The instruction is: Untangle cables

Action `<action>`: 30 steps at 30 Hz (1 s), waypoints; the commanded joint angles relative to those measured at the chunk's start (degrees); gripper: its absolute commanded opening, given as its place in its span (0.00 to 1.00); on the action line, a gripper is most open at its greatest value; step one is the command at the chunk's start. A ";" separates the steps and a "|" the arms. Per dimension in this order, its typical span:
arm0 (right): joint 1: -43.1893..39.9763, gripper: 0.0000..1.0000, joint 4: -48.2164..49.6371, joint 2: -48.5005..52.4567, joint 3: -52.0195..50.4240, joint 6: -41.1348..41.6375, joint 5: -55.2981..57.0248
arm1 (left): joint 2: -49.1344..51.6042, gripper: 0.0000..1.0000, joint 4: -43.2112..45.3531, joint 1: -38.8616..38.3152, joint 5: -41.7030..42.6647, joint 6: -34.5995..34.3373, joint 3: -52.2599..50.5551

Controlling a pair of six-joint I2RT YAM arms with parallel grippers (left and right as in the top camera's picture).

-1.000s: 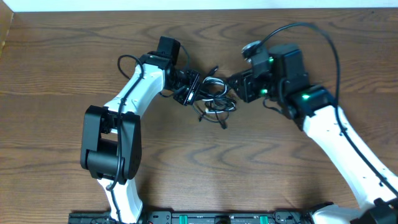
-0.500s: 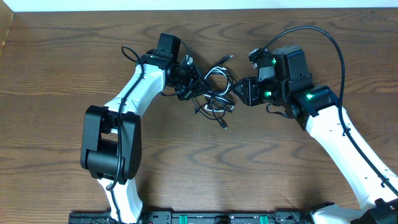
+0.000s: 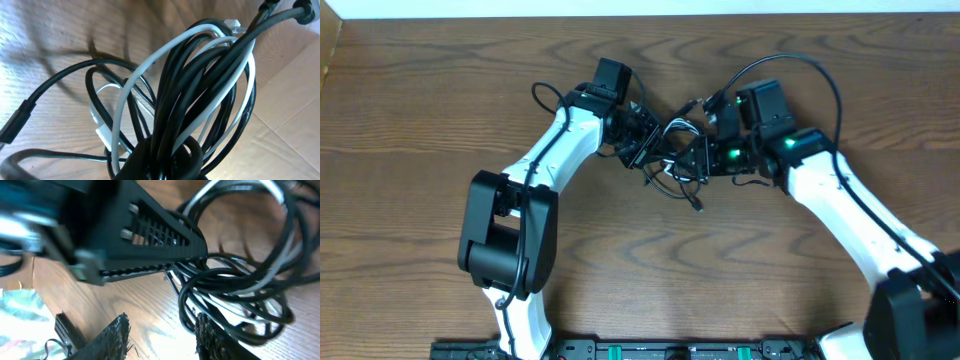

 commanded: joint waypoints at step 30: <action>0.04 0.37 9.75 8.68 0.76 1.51 -8.07 | -1.22 0.08 -2.34 -0.61 0.55 -6.73 -0.13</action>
